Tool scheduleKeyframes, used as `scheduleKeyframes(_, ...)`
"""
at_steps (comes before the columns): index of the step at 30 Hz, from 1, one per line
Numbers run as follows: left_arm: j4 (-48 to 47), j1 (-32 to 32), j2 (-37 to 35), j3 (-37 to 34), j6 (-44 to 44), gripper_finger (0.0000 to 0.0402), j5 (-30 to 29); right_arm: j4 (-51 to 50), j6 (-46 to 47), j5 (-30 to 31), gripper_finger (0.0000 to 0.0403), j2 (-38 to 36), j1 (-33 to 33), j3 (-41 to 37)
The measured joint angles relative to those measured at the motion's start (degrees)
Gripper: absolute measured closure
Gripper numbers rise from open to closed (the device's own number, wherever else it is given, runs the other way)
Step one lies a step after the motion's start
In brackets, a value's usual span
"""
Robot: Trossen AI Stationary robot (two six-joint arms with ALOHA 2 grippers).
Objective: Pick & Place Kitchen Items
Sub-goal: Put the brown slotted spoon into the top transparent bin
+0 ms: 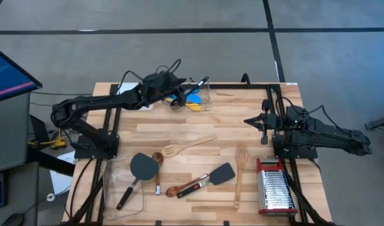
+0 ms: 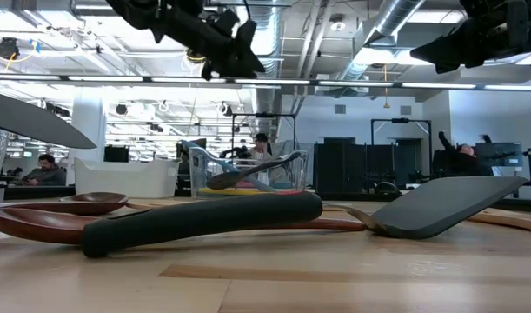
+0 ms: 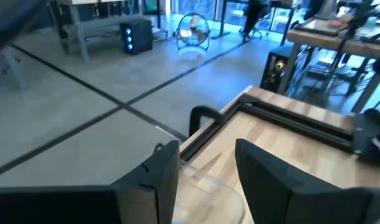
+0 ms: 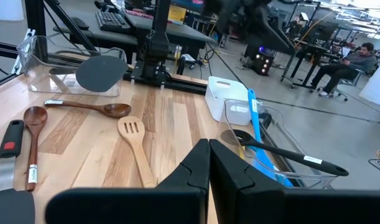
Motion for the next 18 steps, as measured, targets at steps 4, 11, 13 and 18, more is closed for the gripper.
scheduleKeyframes(4,-0.13,-0.64,-0.35,0.0,0.05,0.0259,0.02,0.0,0.0,0.0,0.0403,-0.02,0.0,0.0)
scheduleKeyframes(11,-0.2,-0.63,-0.35,0.0,0.39,0.0259,0.0,0.0,-0.02,0.0,0.0403,0.0,0.0,0.0)
scheduleKeyframes(13,-0.26,-0.9,-0.35,0.0,0.29,0.0259,-0.02,0.0,-0.02,-0.02,0.0403,-0.02,0.0,0.0)
scheduleKeyframes(18,-0.82,-2.73,-0.35,0.0,-1.4,0.0261,-0.07,0.0,-0.03,-0.01,0.0403,0.0,0.0,0.0)
